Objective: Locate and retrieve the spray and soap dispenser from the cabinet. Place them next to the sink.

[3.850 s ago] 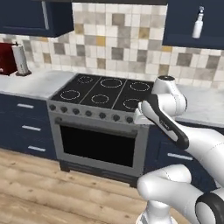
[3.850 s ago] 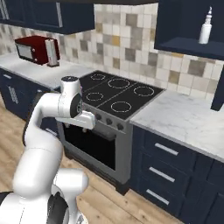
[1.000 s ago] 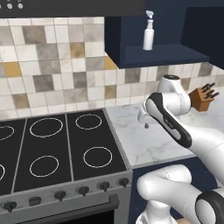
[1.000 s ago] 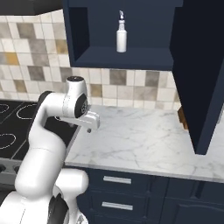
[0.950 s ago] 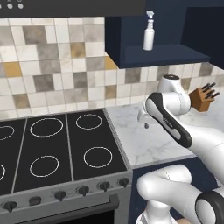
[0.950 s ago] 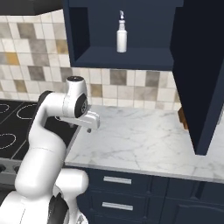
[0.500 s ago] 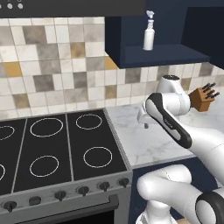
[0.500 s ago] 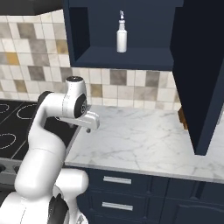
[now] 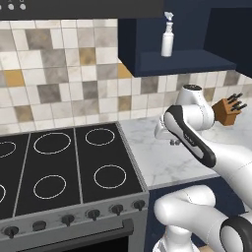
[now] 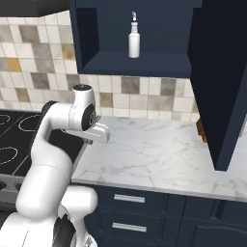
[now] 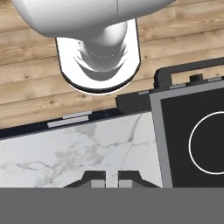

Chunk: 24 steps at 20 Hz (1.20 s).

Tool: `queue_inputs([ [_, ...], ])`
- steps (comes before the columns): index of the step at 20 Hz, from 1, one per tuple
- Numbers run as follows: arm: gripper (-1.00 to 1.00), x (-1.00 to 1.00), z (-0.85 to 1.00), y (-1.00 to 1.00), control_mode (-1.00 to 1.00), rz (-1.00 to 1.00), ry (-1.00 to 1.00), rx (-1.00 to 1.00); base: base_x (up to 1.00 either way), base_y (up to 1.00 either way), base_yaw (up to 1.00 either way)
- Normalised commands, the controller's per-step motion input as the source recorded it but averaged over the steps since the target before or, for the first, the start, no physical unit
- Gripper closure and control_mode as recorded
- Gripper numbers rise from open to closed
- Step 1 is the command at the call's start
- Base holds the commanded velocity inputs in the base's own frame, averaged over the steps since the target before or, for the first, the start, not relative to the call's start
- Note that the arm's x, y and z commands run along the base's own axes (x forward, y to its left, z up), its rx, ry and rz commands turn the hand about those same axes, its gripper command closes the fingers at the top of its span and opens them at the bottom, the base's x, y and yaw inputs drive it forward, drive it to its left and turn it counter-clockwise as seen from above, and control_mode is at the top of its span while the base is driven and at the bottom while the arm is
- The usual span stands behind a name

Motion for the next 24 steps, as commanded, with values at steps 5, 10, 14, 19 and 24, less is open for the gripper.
queue_inputs([
  [5,1.0,0.0,0.0,0.0,1.0,0.0,0.0,0.0,-0.04,0.0,0.0],
  [10,-1.0,0.0,0.0,0.0,1.0,0.0,0.0,0.0,-0.02,0.09,0.0],
  [14,-1.0,0.0,0.0,0.0,1.0,0.0,0.0,0.0,-0.12,0.0,0.0],
  [19,-1.0,0.0,0.0,0.0,1.0,0.0,0.0,0.0,0.0,0.0,0.0],
  [24,-1.0,-0.25,0.09,-0.04,-1.0,0.0,-0.13,0.0,-0.01,0.0,0.0],
])
